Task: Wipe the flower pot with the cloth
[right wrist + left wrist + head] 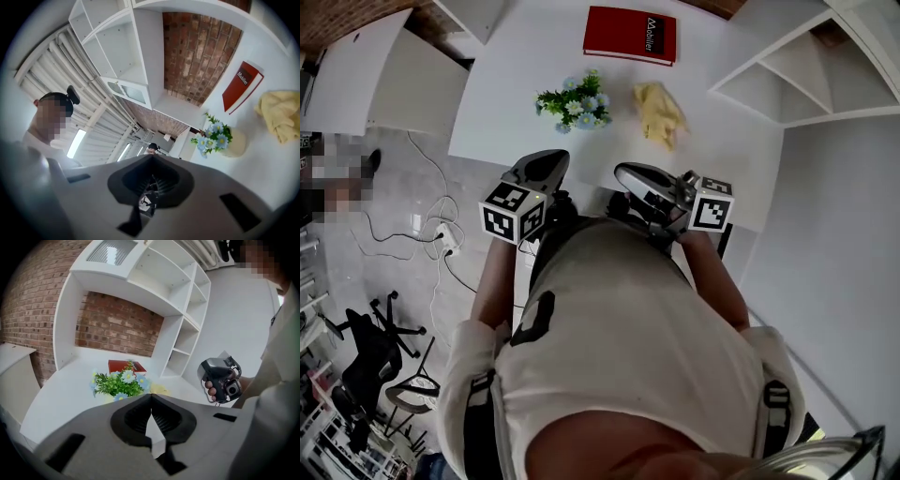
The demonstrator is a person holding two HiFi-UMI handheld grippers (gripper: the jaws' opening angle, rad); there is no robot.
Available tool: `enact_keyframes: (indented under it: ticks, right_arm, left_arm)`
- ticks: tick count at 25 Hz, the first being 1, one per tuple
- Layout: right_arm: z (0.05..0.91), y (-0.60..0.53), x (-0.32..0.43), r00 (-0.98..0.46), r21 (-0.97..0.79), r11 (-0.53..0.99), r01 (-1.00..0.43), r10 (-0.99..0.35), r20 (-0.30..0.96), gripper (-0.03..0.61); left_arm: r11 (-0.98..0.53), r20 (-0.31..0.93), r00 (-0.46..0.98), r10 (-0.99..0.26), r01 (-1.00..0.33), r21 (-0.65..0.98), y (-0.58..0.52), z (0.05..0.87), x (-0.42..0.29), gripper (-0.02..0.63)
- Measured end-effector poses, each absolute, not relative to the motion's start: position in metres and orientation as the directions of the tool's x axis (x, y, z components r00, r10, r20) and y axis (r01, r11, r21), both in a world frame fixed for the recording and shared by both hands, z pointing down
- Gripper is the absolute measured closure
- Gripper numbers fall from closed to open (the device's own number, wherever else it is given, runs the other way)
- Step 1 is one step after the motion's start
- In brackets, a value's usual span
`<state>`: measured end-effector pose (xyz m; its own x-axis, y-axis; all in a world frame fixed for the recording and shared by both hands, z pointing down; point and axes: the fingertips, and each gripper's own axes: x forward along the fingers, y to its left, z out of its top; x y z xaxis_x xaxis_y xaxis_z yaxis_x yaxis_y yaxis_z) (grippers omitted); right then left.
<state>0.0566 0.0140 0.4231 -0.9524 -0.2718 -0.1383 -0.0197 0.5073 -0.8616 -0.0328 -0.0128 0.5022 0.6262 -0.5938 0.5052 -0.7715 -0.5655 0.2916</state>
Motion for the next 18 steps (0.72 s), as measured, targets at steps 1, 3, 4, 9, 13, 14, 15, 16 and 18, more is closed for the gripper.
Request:
enact_keyframes:
  ticks: [1,3,4,9,13,14,15,16,18]
  right_arm:
    - [0.423,0.015,0.053,-0.95,-0.866,0.5,-0.025,-0.281,-0.135,0.568]
    - [0.425,0.02,0.037,-0.95,-0.875,0.483,-0.025,-0.285,-0.13,0.568]
    - [0.426,0.024,0.027,-0.952,-0.879,0.476,-0.031,-0.281,-0.119,0.568]
    - [0.439,0.041,-0.023,-0.963,-0.885,0.452,-0.116,-0.269,-0.011,0.568]
    - [0.447,0.059,-0.051,-0.957,-0.901,0.406,-0.154,-0.287,0.033,0.568]
    - [0.449,0.063,-0.054,-0.953,-0.905,0.394,-0.159,-0.301,0.037,0.568]
    - [0.451,0.067,-0.058,-0.949,-0.908,0.384,-0.166,-0.313,0.041,0.568]
    - [0.452,0.071,-0.062,-0.945,-0.909,0.379,-0.174,-0.322,0.047,0.568]
    - [0.455,0.081,-0.068,-0.939,-0.905,0.375,-0.201,-0.338,0.068,0.568]
  left_arm:
    - [-0.57,0.497,0.633,-0.594,-0.767,0.295,-0.012,0.501,-0.037,0.592]
    - [-0.581,0.492,0.637,-0.594,-0.762,0.286,-0.009,0.499,-0.053,0.592]
    - [-0.585,0.495,0.633,-0.595,-0.764,0.274,-0.006,0.498,-0.064,0.592]
    - [-0.579,0.506,0.623,-0.597,-0.771,0.265,0.009,0.498,-0.12,0.592]
    - [-0.577,0.513,0.622,-0.591,-0.771,0.27,0.023,0.507,-0.155,0.592]
    - [-0.581,0.514,0.622,-0.591,-0.77,0.263,0.026,0.51,-0.161,0.592]
    - [-0.588,0.514,0.625,-0.588,-0.766,0.26,0.029,0.512,-0.165,0.592]
    - [-0.595,0.513,0.632,-0.581,-0.76,0.262,0.033,0.514,-0.168,0.592]
    - [-0.61,0.508,0.651,-0.564,-0.743,0.275,0.042,0.517,-0.172,0.592]
